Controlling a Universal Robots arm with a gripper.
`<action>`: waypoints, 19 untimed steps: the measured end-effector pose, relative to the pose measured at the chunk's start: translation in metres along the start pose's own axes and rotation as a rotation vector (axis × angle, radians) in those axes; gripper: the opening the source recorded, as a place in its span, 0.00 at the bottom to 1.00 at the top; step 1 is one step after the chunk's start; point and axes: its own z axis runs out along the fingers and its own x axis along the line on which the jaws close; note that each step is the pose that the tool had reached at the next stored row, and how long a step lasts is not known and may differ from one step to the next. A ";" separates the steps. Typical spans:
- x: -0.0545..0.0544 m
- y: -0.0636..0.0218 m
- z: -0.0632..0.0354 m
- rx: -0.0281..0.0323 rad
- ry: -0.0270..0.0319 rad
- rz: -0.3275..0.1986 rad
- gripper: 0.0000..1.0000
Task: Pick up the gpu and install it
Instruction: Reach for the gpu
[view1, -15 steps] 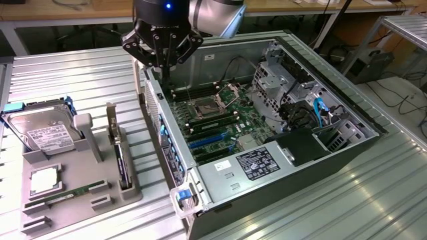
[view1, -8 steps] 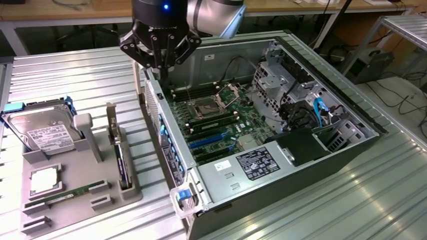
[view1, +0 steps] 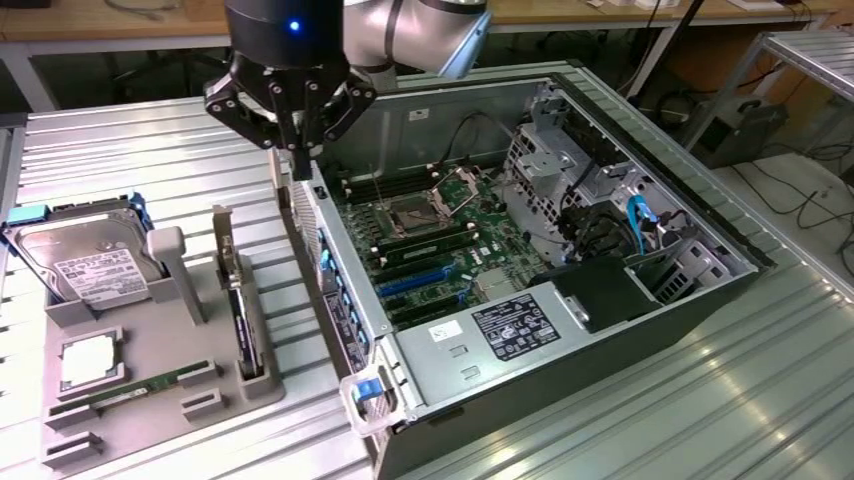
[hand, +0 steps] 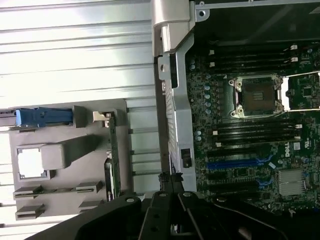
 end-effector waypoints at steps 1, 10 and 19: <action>0.004 -0.0015 0.0003 0.0002 0.0002 0.000 0.13; 0.037 -0.0183 0.0066 0.0001 0.0001 0.000 0.13; 0.057 -0.0355 0.0162 0.0005 0.0001 0.000 0.13</action>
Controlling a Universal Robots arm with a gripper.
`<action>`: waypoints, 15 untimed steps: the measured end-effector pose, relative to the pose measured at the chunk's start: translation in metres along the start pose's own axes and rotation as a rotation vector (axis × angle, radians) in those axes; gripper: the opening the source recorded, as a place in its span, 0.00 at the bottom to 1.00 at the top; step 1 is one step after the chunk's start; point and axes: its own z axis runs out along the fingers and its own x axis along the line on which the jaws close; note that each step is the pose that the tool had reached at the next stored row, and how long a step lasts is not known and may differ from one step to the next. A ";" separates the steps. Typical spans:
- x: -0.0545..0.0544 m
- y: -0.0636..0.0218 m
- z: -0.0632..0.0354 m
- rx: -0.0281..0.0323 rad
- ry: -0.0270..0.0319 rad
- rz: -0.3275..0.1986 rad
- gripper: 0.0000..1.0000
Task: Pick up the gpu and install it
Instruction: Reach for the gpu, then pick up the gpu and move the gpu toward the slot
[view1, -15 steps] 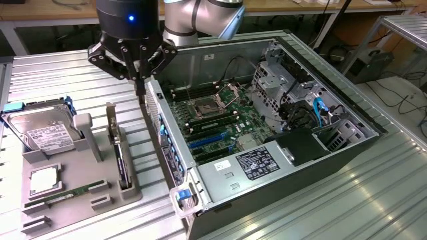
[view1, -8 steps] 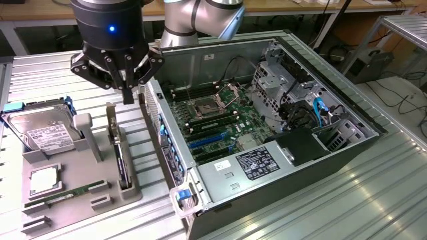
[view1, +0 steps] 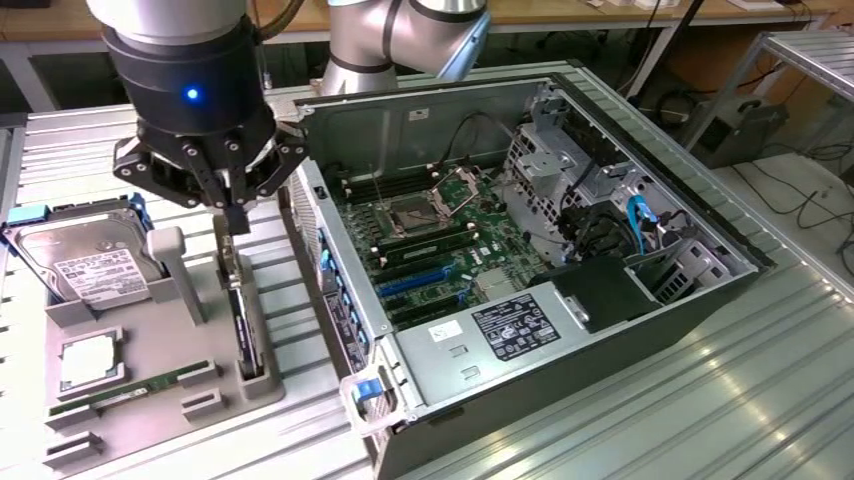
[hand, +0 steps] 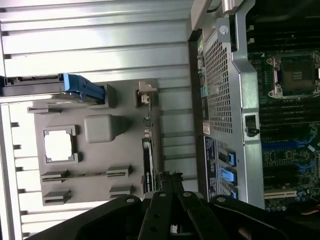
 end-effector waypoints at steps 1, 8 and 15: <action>0.002 -0.0014 0.0012 0.0001 -0.0001 0.000 0.13; 0.009 -0.0043 0.0056 0.0009 -0.0001 0.000 0.13; 0.009 -0.0043 0.0056 0.0010 -0.0001 0.000 0.13</action>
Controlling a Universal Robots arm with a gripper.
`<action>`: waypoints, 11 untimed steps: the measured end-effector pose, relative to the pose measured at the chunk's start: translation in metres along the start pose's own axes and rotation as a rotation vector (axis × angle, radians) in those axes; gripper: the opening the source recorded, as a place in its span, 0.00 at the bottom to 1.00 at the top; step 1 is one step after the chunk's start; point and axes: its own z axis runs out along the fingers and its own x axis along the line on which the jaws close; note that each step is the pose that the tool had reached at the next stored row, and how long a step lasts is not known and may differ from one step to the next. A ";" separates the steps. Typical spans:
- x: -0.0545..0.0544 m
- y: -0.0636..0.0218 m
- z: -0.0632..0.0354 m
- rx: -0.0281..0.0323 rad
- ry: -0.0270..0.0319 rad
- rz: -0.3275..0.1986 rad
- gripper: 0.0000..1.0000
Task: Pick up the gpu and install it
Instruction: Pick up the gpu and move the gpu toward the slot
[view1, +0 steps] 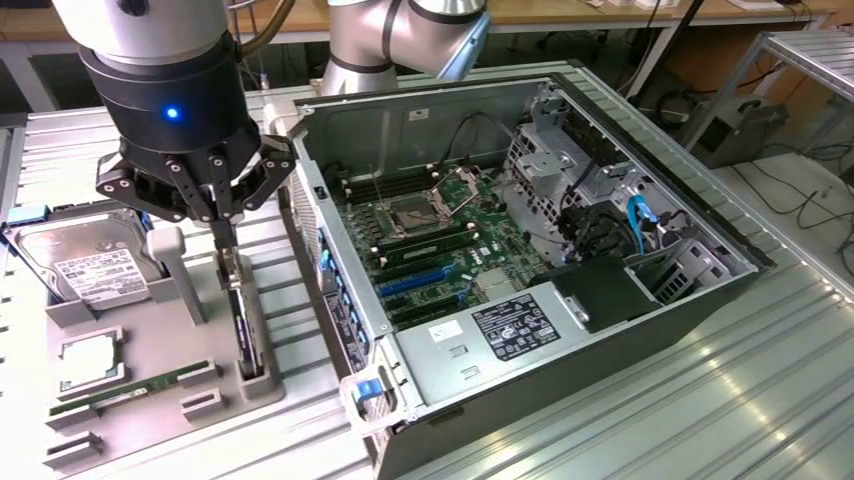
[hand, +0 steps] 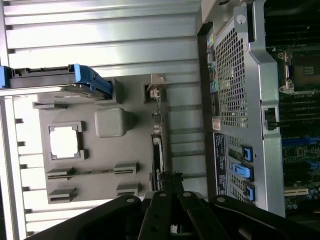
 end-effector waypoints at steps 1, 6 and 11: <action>0.000 0.0000 0.0000 0.0000 0.0000 0.000 0.13; 0.000 0.0000 0.0000 0.0000 0.0000 0.000 0.20; 0.000 -0.0004 0.0113 0.0001 0.0000 0.000 0.44</action>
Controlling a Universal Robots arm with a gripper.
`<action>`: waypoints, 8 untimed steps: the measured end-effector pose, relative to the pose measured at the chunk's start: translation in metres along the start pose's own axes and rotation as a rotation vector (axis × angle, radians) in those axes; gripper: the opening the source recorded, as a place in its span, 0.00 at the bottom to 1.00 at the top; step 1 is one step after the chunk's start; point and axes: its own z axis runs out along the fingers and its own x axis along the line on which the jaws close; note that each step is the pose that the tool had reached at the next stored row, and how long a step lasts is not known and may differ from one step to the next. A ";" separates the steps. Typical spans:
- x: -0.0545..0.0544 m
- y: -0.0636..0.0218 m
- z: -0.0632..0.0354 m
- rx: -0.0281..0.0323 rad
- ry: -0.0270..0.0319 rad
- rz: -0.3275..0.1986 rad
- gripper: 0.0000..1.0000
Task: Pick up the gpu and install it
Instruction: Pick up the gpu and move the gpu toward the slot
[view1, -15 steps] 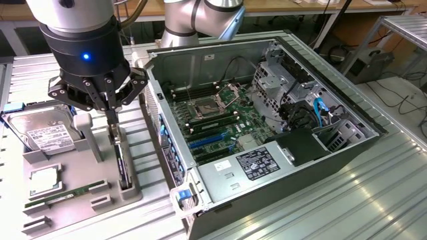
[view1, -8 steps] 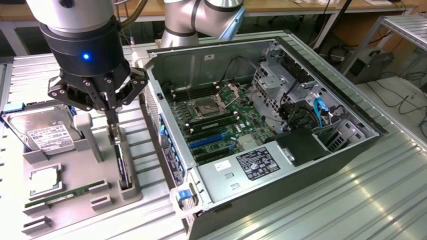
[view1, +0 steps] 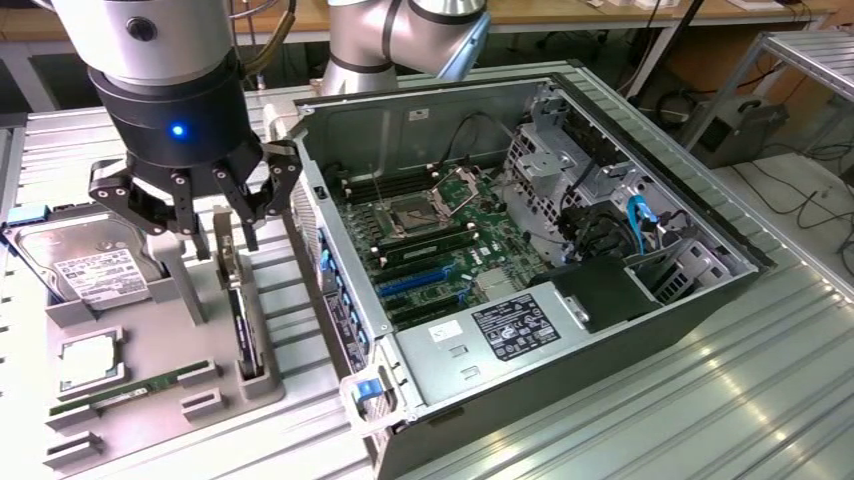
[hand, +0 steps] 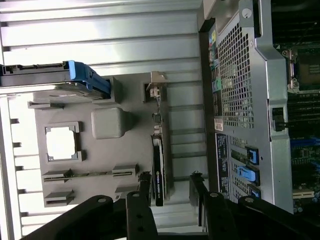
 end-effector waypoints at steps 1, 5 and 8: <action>0.000 0.0000 0.0000 0.0002 0.0001 0.000 0.44; 0.000 0.0000 0.0007 -0.0001 -0.0001 0.000 0.44; 0.000 -0.0001 0.0014 -0.0001 -0.0001 0.000 0.44</action>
